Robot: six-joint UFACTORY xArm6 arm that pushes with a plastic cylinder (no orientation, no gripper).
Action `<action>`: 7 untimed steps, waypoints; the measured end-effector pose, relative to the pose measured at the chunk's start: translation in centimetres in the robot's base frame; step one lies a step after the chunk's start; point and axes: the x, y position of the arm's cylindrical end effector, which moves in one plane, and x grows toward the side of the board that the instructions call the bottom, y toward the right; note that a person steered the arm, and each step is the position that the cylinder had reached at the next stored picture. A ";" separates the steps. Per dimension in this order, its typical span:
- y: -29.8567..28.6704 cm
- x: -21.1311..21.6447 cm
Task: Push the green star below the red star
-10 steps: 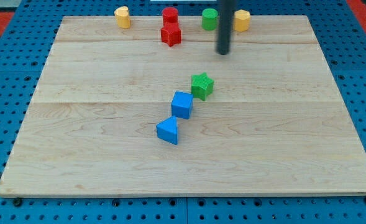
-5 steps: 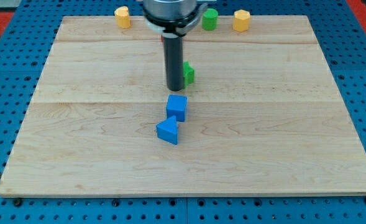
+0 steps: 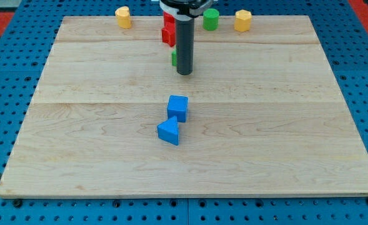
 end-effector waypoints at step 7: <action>0.2 2.5</action>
